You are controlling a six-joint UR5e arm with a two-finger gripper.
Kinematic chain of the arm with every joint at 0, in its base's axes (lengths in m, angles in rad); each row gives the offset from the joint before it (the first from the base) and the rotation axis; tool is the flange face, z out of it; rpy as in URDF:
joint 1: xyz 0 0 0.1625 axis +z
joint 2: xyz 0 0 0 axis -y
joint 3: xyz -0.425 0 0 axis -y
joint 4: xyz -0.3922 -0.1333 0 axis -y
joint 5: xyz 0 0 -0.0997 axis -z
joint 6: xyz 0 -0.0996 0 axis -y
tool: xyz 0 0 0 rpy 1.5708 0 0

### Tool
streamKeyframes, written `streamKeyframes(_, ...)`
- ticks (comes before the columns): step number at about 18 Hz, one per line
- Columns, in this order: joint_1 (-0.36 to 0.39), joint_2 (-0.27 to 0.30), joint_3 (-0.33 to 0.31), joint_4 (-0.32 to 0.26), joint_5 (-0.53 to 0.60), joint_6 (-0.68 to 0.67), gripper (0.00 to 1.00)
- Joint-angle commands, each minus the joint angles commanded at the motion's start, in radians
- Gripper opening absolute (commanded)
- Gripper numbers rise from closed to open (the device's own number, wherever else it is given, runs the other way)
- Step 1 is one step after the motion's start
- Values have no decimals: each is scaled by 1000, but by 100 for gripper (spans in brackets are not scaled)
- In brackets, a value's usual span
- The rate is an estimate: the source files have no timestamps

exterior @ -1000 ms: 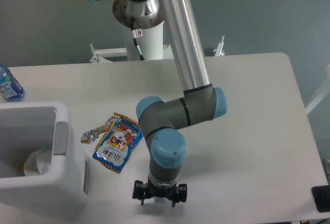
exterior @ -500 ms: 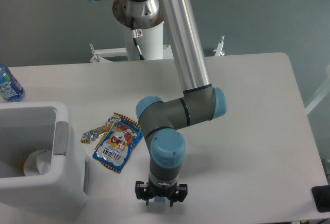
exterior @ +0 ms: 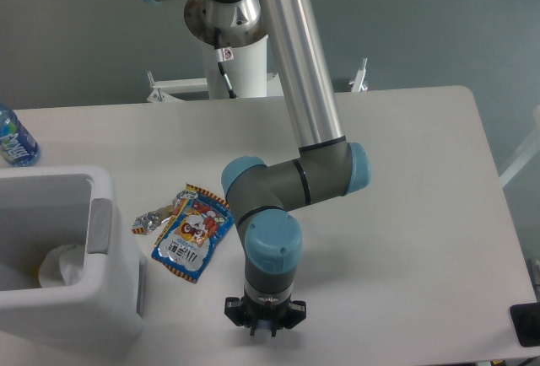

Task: Place the trash in the trash can
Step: 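Lower the open gripper around the bottle and close on it, then lift the bottle and carry it over the white trash bin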

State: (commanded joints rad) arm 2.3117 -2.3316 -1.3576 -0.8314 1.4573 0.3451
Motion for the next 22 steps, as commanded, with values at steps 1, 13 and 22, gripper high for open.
streamKeyframes(1, 0, -2, 2, 0, 2, 0, 35)
streamKeyframes(13, 34, 113, 12, 21, -2, -2, 28)
streamKeyframes(22, 152, 305, 192, 90, -245, -265, 29)
